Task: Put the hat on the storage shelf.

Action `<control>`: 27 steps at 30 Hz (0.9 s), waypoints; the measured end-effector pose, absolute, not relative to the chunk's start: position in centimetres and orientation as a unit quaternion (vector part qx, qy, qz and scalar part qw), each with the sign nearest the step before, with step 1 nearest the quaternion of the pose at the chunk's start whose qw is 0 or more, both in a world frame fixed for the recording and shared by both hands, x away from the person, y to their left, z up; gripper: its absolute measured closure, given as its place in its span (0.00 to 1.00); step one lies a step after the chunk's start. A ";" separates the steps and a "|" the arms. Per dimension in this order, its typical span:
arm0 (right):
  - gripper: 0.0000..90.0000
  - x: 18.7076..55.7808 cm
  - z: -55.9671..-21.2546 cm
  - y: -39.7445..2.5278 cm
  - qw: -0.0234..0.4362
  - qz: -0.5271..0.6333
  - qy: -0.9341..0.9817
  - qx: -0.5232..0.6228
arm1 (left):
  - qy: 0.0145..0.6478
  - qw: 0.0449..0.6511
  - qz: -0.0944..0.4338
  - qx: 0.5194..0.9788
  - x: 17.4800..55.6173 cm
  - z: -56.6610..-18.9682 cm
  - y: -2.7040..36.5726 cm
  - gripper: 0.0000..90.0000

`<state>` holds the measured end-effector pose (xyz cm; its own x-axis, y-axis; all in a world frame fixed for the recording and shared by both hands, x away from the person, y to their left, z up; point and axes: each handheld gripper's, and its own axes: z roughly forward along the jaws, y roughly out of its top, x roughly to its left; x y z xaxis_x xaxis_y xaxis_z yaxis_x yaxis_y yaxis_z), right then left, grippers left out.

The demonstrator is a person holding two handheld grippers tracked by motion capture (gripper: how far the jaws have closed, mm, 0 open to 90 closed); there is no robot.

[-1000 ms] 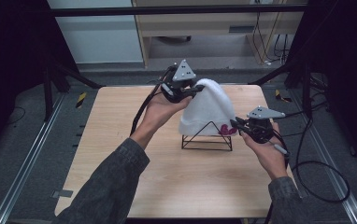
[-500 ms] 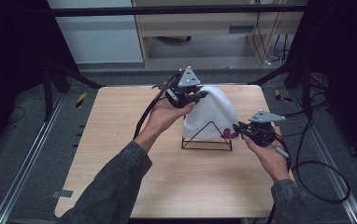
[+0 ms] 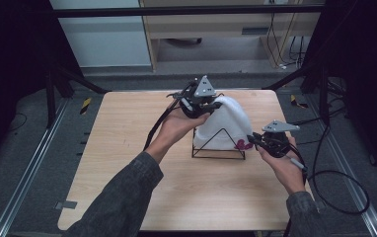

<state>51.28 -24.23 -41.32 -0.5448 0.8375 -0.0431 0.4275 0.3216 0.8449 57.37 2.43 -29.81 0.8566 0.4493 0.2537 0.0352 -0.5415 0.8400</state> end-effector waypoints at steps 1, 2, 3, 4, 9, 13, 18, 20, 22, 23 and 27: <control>0.87 51.3 -41.5 -24.3 0.246 0.414 0.776 0.408 | 0.143 0.455 0.225 0.850 57.4 -29.9 2.4 0.88; 0.87 51.4 -41.8 -24.3 0.243 0.414 0.776 0.409 | 0.144 0.456 0.223 0.849 57.4 -30.1 2.5 0.88; 0.87 51.4 -41.8 -24.3 0.243 0.414 0.776 0.409 | 0.144 0.458 0.222 0.849 57.5 -30.2 2.5 0.88; 0.87 51.4 -41.8 -24.3 0.240 0.413 0.776 0.412 | 0.146 0.457 0.219 0.849 57.4 -30.3 2.5 0.88; 0.87 51.5 -42.4 -24.2 0.237 0.409 0.778 0.413 | 0.147 0.455 0.216 0.852 57.5 -30.7 2.5 0.88; 0.87 51.4 -42.7 -24.2 0.236 0.411 0.777 0.414 | 0.147 0.454 0.212 0.853 57.5 -30.8 2.4 0.88; 0.87 51.4 -42.9 -24.2 0.233 0.407 0.780 0.415 | 0.146 0.453 0.209 0.855 57.5 -31.0 2.3 0.87; 0.87 51.3 -43.0 -24.2 0.234 0.406 0.780 0.414 | 0.147 0.455 0.206 0.854 57.4 -31.2 2.3 0.87; 0.87 51.3 -43.2 -24.1 0.232 0.406 0.781 0.415 | 0.145 0.453 0.205 0.855 57.4 -31.3 2.3 0.87; 0.87 51.3 -43.3 -24.2 0.233 0.403 0.783 0.413 | 0.146 0.451 0.203 0.857 57.5 -31.4 2.4 0.87; 0.87 51.4 -43.3 -24.1 0.234 0.399 0.785 0.412 | 0.149 0.451 0.196 0.858 57.5 -31.6 2.4 0.87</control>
